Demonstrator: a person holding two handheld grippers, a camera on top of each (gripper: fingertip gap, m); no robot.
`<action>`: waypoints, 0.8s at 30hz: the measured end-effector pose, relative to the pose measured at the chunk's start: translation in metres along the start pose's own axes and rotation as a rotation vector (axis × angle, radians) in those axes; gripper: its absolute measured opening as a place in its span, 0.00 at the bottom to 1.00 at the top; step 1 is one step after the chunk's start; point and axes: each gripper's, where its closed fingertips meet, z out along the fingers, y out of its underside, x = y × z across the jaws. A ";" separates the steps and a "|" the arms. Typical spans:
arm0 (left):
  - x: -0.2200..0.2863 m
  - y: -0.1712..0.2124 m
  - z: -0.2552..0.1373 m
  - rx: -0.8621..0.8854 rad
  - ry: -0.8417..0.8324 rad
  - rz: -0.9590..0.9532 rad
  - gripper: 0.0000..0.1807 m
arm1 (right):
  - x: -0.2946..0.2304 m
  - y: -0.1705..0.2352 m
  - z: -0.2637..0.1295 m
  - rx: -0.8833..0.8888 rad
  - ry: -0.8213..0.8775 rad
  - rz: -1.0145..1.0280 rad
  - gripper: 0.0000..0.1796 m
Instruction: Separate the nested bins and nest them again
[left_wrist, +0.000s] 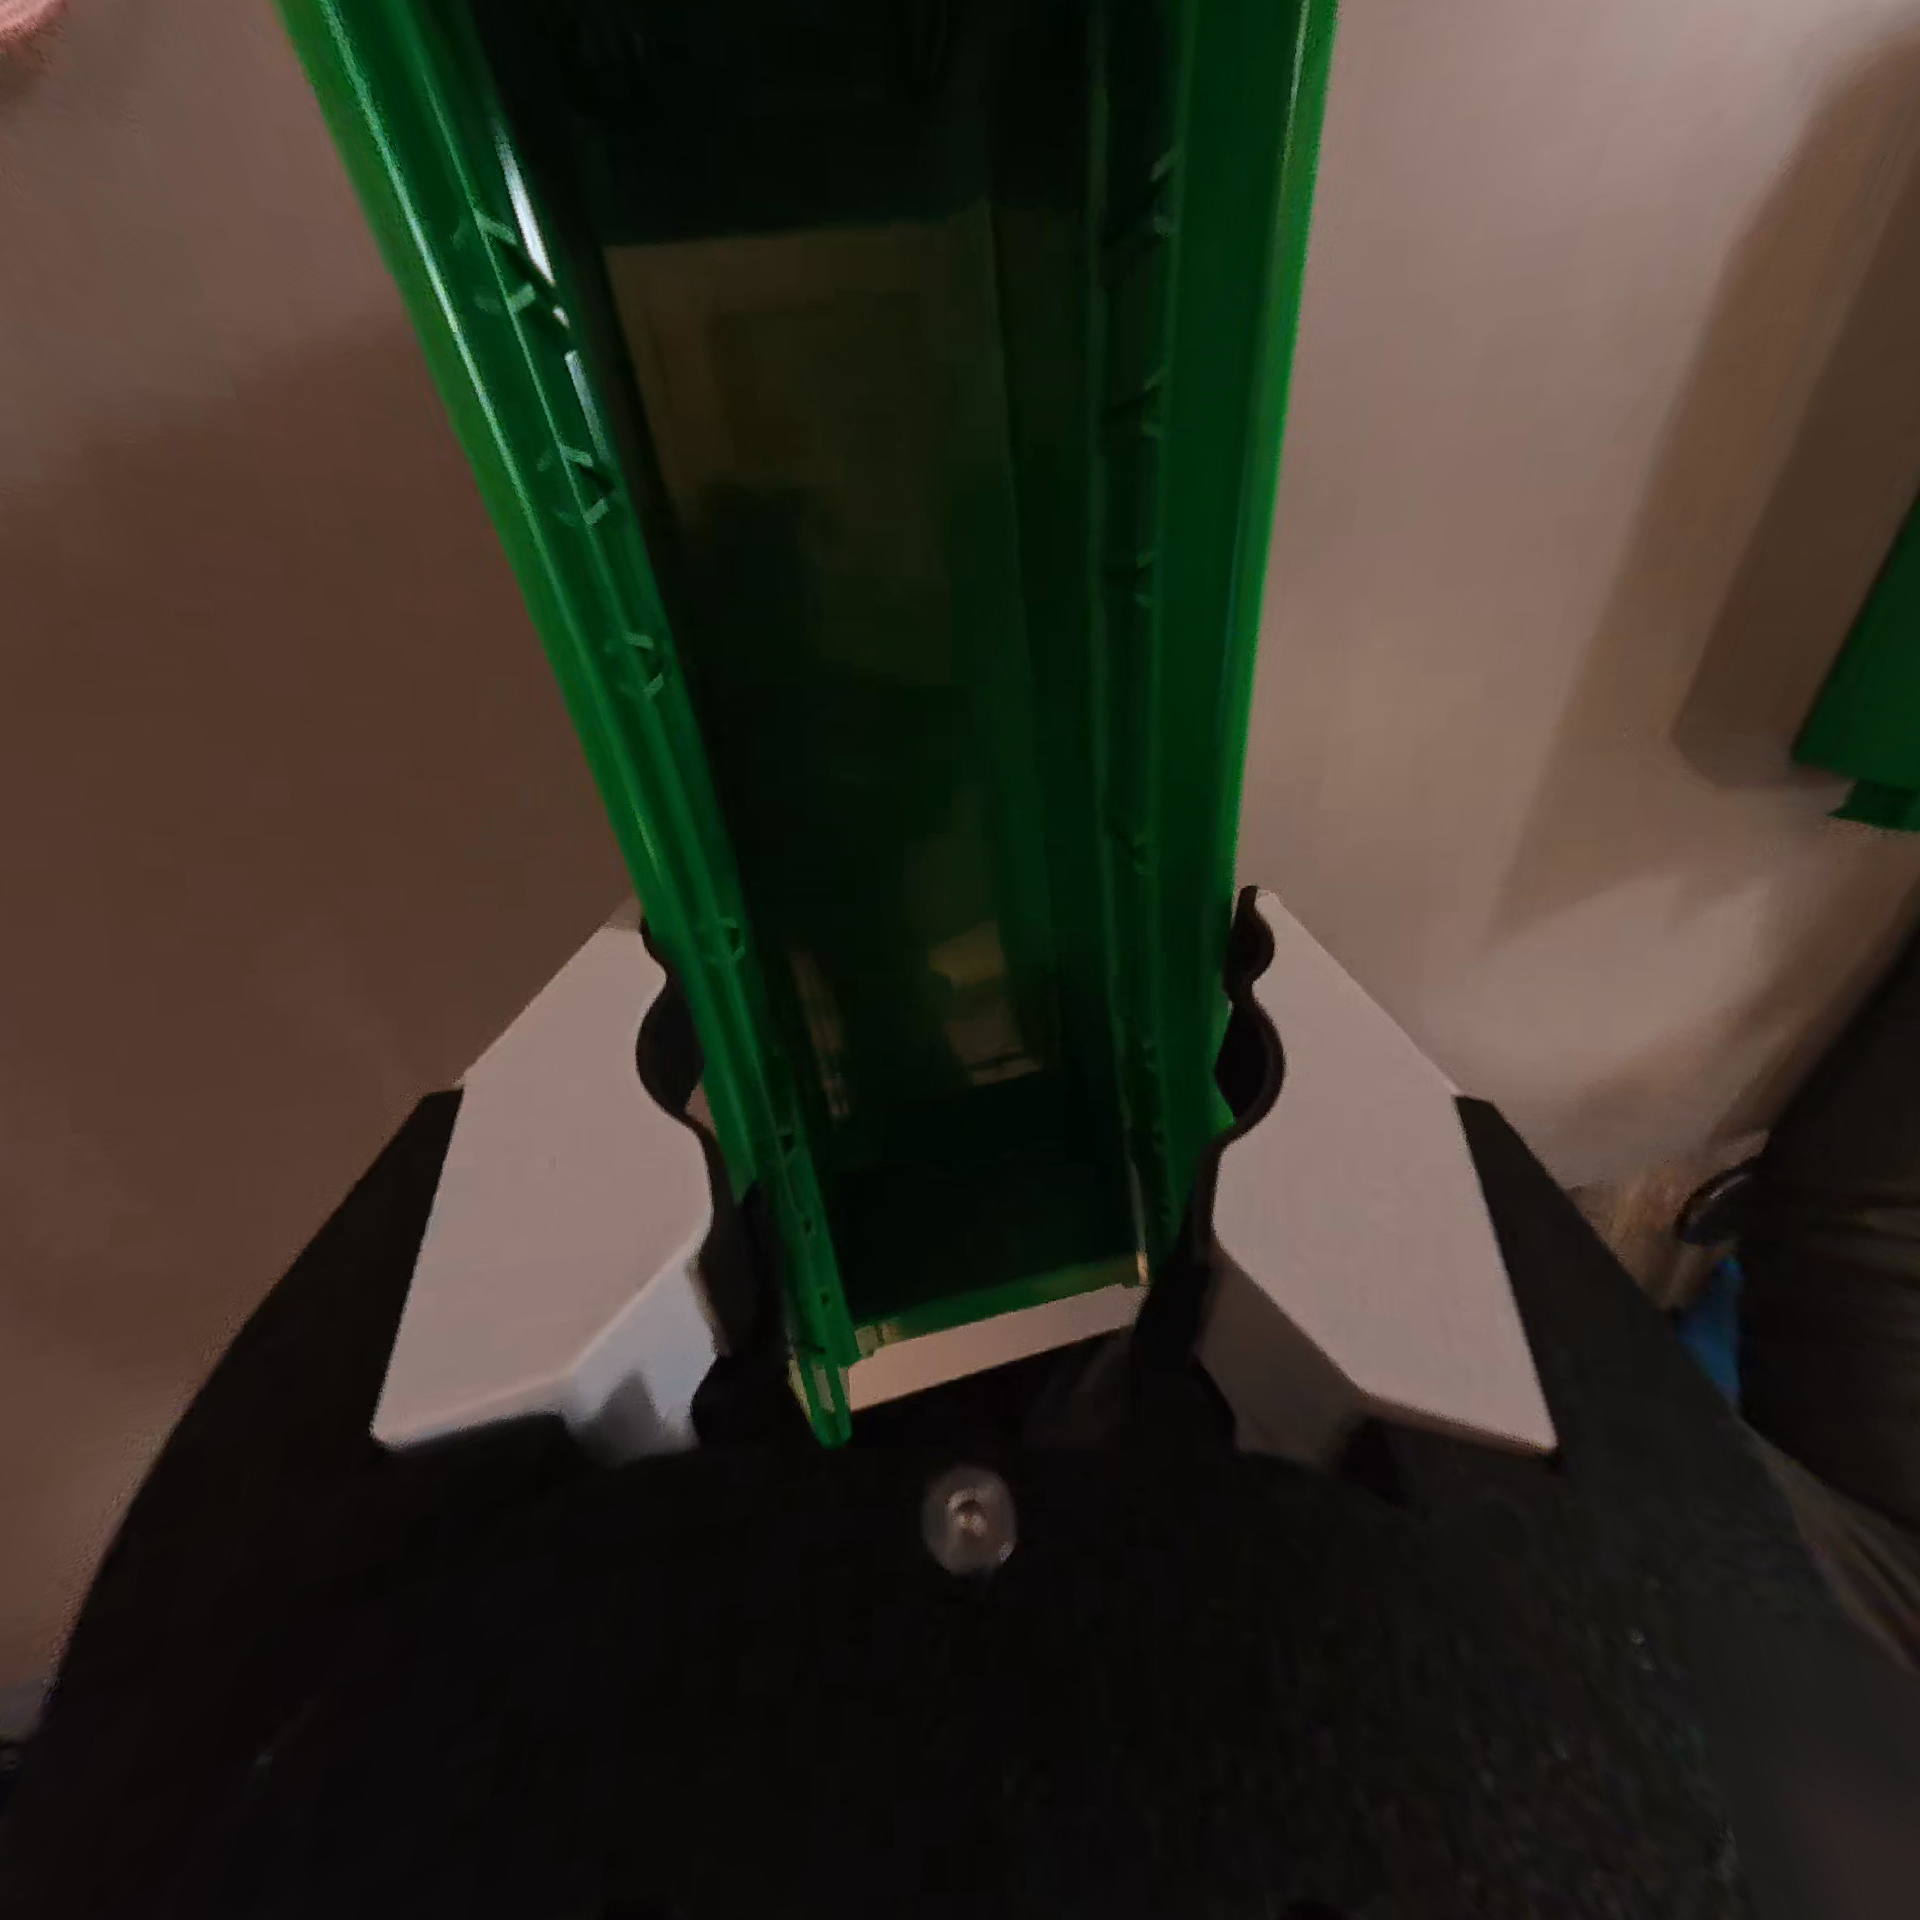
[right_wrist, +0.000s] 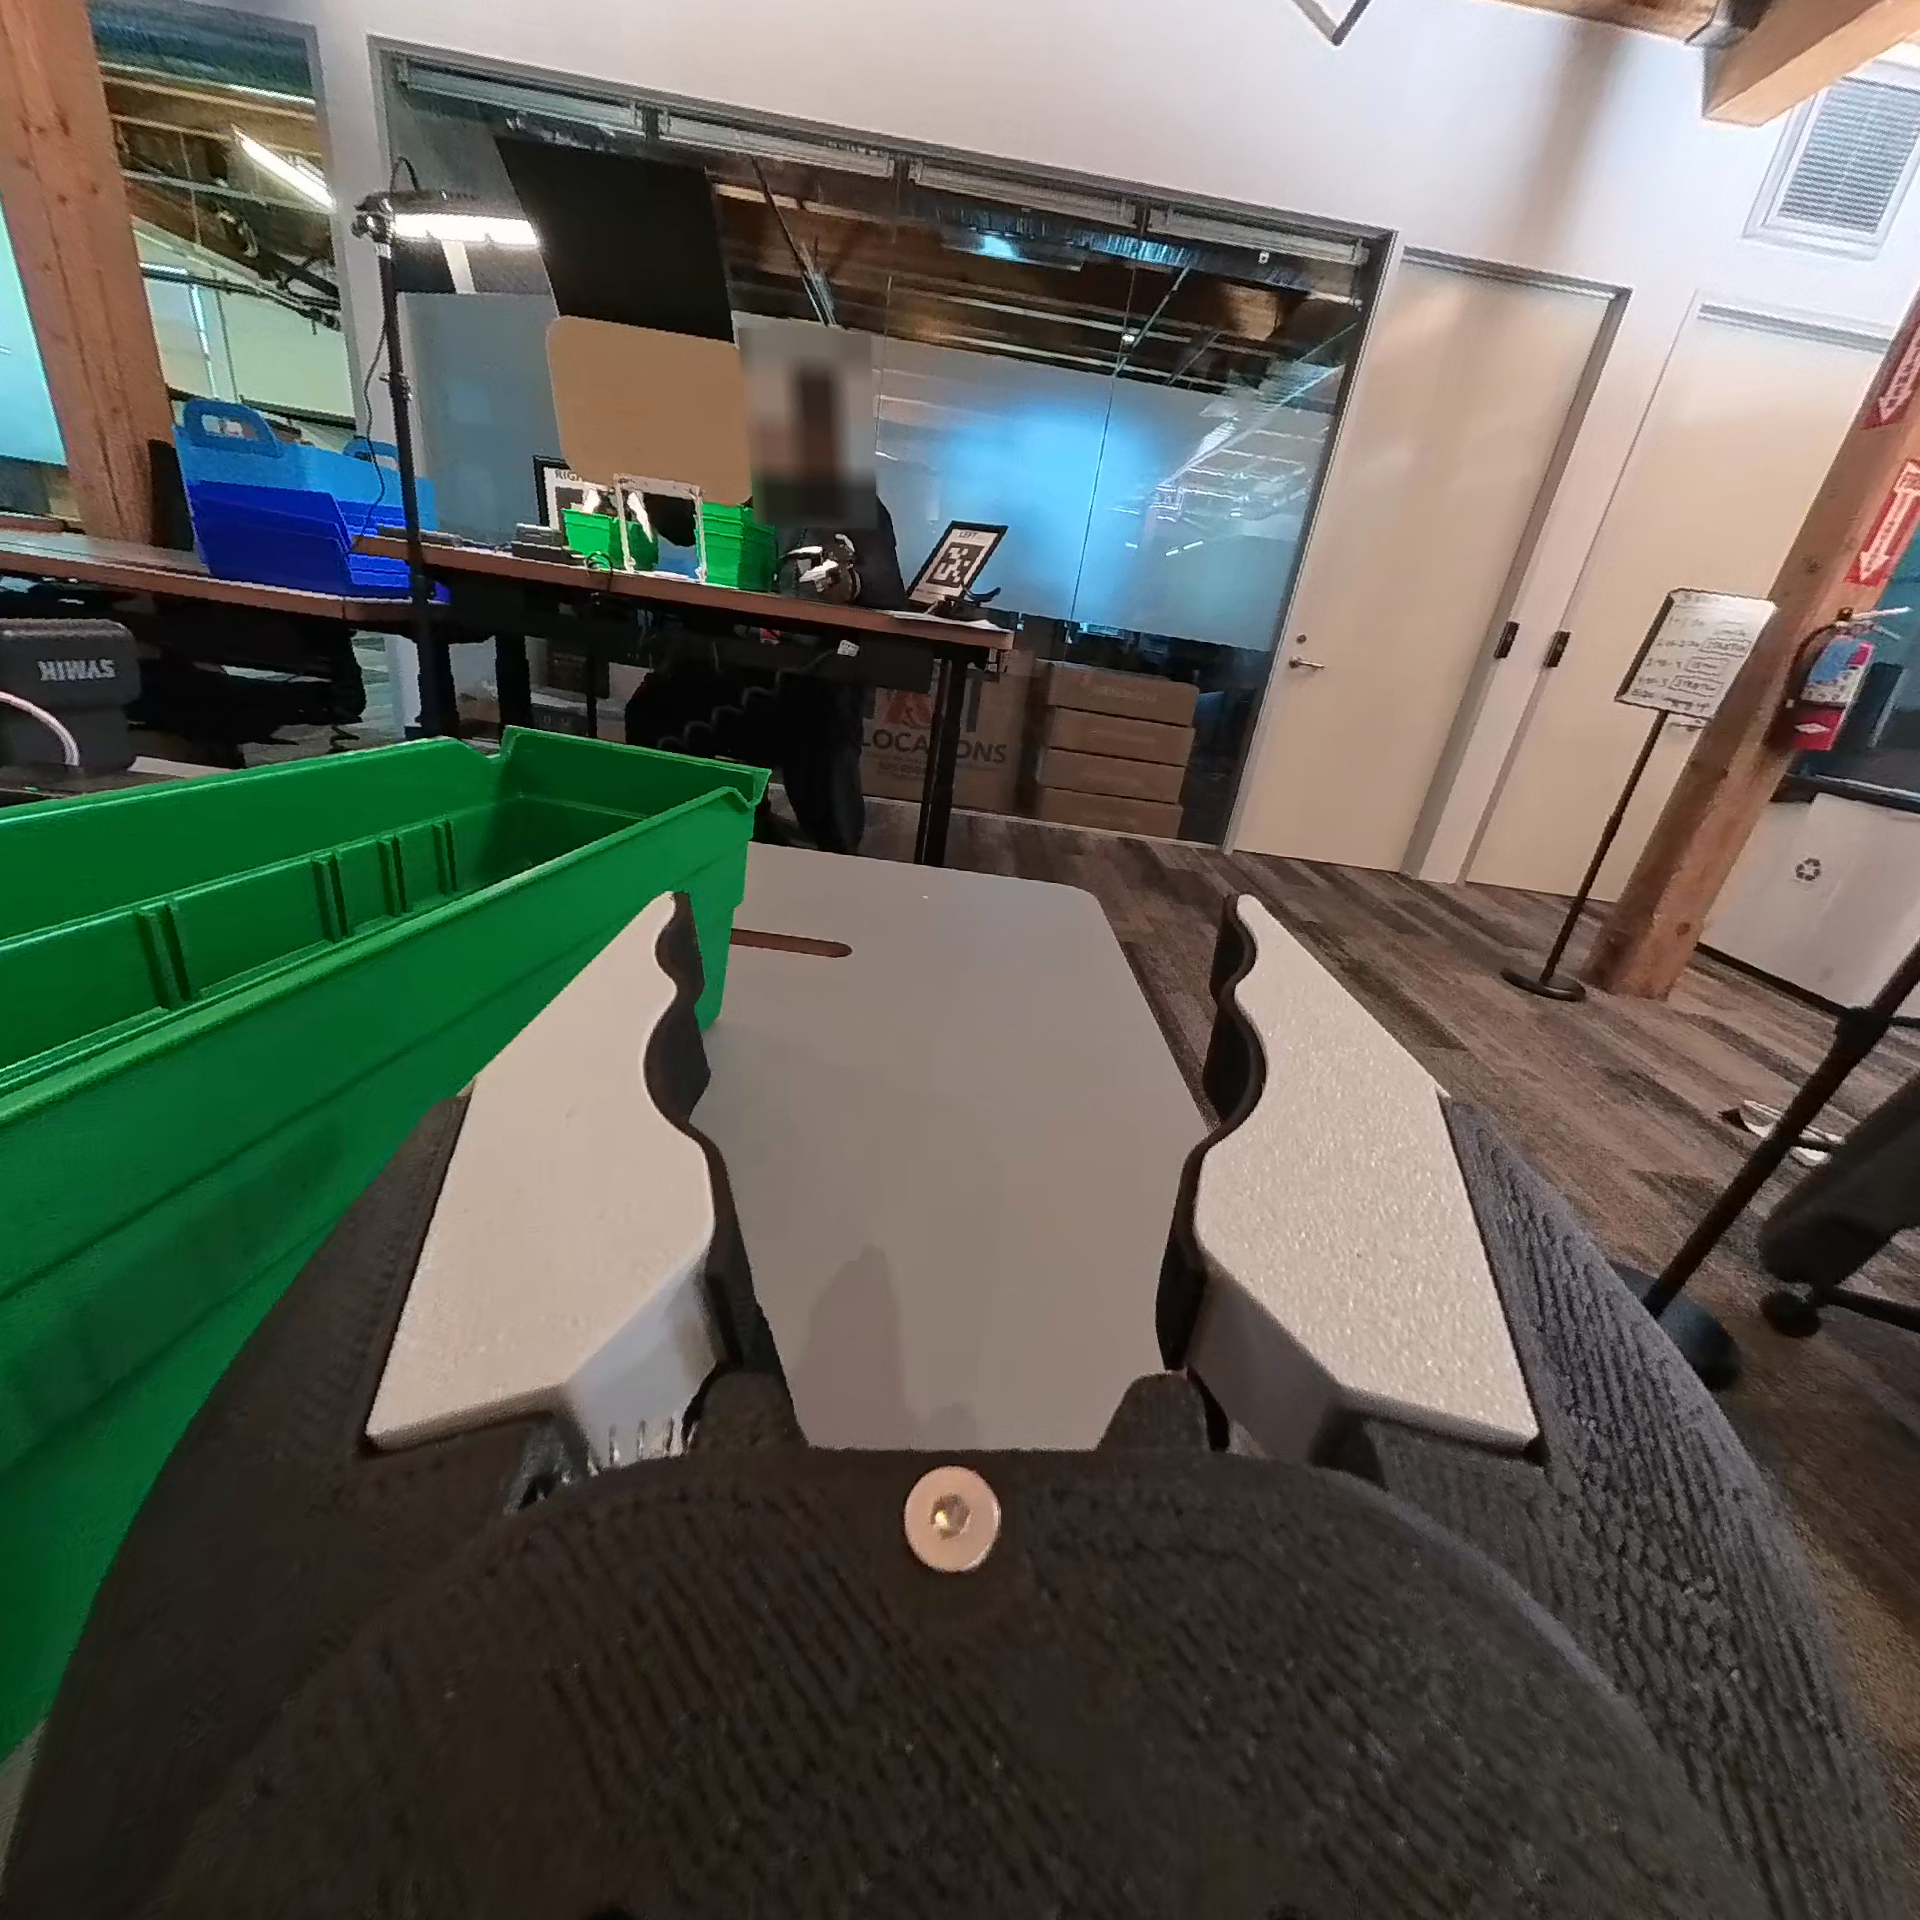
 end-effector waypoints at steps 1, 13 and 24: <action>-0.004 0.001 -0.004 0.001 0.000 -0.021 0.56 | 0.000 0.000 0.000 -0.001 0.000 -0.001 0.55; -0.089 0.014 -0.031 0.101 -0.247 -0.153 0.60 | 0.002 0.002 0.001 -0.006 0.003 0.015 0.55; -0.104 0.014 -0.039 0.252 -0.054 -0.245 0.63 | 0.002 0.002 0.002 -0.009 0.005 0.016 0.55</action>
